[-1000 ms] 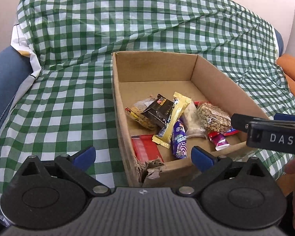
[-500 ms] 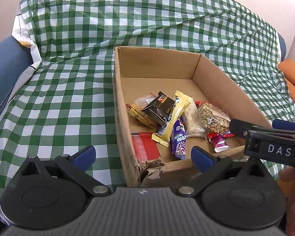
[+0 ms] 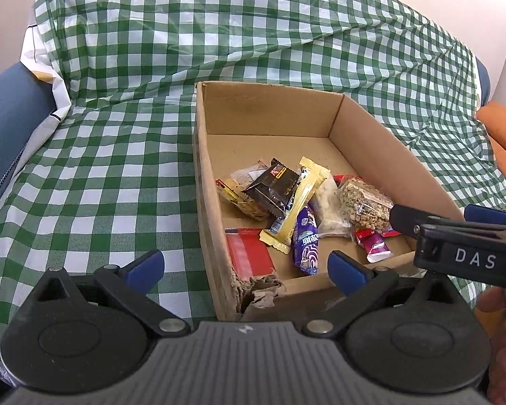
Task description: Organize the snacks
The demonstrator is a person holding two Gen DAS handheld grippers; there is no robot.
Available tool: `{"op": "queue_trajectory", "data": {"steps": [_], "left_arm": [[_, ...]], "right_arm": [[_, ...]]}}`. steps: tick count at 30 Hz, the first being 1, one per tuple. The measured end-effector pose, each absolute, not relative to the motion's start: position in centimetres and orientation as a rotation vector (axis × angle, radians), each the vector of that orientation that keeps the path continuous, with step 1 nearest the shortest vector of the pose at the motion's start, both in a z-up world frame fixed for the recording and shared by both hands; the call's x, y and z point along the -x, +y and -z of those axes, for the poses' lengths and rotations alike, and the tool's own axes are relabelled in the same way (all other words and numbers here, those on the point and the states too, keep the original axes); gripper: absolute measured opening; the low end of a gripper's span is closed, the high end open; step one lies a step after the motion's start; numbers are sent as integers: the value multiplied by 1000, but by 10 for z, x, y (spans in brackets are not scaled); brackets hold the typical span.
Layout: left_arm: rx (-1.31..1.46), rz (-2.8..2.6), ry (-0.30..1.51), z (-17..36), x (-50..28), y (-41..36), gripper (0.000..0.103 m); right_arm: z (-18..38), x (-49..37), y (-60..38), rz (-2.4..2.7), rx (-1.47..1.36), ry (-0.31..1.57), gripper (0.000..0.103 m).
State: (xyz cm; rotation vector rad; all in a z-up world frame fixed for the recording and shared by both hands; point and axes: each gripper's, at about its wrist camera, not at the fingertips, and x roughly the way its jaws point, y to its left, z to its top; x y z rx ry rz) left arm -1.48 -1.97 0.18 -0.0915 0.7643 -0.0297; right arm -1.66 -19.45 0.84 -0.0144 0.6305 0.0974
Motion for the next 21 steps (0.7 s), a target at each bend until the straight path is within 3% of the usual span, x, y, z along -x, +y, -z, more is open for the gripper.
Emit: {"op": "queue_trajectory", "data": {"steps": [21], "left_arm": [[87, 35, 753, -6, 15, -20, 103]], "right_arm": [[-11, 18, -193, -91, 10, 623, 102]]}}
